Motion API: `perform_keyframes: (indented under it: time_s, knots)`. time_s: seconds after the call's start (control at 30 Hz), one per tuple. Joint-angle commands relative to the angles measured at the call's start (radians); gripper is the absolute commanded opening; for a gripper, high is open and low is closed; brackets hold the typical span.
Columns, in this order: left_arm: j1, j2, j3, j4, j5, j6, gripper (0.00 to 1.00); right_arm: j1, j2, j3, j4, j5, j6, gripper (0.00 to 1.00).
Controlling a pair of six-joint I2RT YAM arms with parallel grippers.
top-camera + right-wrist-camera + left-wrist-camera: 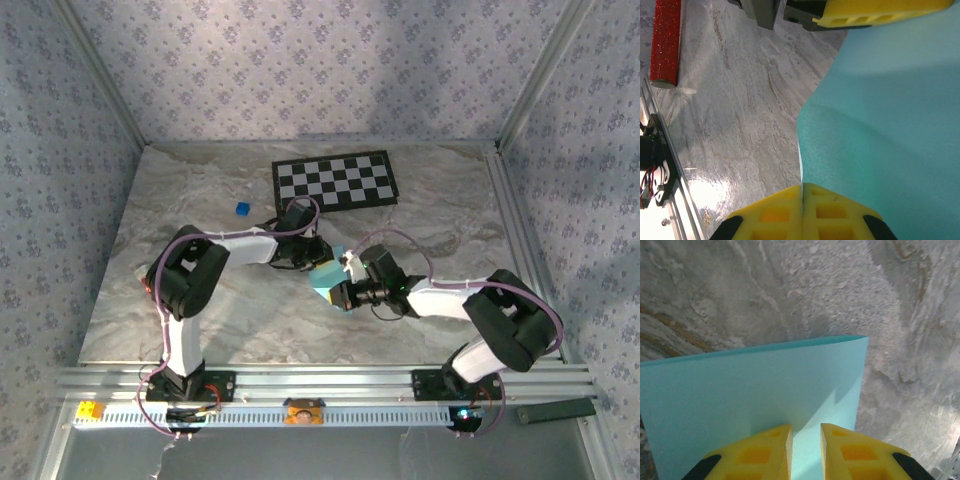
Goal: Fold a paper plane with a square sheet of paper (pick it up from the middle)
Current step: Third fold the triangle at the center of the table.
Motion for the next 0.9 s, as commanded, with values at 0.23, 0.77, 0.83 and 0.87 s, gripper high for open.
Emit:
perform_keyframes:
  time_s: [0.23,0.77,0.83,0.87]
  knots:
    - [0.003,0.050,0.014,-0.034,0.020,0.039,0.19,-0.041,0.042,-0.021,0.044,-0.045,0.049,0.02]
    - [0.003,0.054,0.020,-0.048,0.022,0.046,0.18,-0.114,0.067,-0.013,0.014,-0.059,0.053,0.03]
    - [0.003,0.055,0.020,-0.048,0.021,0.047,0.18,-0.119,0.067,-0.010,0.007,-0.057,0.051,0.03]
    - [0.004,0.053,0.020,-0.049,0.020,0.047,0.18,-0.121,0.067,-0.010,0.004,-0.053,0.051,0.03]
